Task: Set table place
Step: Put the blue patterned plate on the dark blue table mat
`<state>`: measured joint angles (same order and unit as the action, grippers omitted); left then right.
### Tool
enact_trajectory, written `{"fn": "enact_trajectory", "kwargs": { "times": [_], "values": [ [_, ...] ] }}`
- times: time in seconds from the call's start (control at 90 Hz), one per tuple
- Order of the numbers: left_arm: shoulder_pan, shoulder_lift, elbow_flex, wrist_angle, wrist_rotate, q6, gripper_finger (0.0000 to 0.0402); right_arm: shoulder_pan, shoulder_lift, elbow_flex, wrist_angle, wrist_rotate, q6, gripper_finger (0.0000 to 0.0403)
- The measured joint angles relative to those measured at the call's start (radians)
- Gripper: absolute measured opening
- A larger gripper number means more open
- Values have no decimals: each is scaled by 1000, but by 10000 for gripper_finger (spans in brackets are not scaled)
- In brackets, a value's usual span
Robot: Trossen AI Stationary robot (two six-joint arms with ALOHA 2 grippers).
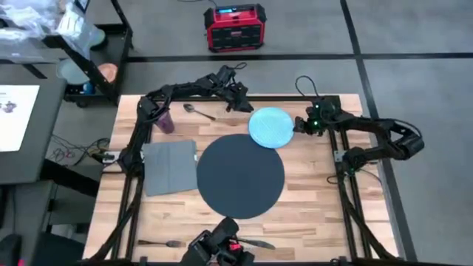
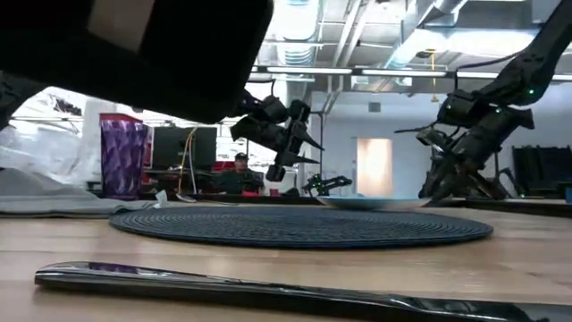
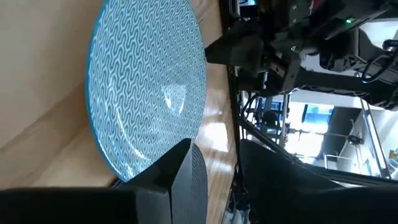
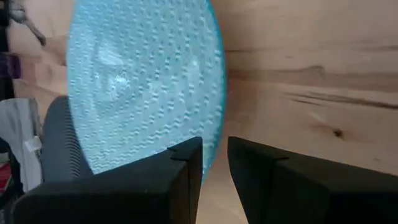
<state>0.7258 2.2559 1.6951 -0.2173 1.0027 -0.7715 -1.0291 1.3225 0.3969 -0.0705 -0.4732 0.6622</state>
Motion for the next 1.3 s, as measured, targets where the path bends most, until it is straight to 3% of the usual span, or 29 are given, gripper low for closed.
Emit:
{"fn": "enact_trajectory", "kwargs": {
  "times": [0.344,0.5,0.933,1.156,1.3],
  "values": [
    [-2,-36,0,5,11,24,120,65,155,0,267,-25,61,62],
    [-2,-120,0,7,11,55,120,66,190,3,335,-57,64,12],
    [-71,-420,0,-7,-47,162,120,78,171,-2,403,-118,94,1],
    [-116,-492,0,-109,-209,263,120,118,87,-2,418,-120,116,0],
    [-153,-497,-1,-202,-340,415,120,140,18,-2,429,-129,139,0]
  ]
}}
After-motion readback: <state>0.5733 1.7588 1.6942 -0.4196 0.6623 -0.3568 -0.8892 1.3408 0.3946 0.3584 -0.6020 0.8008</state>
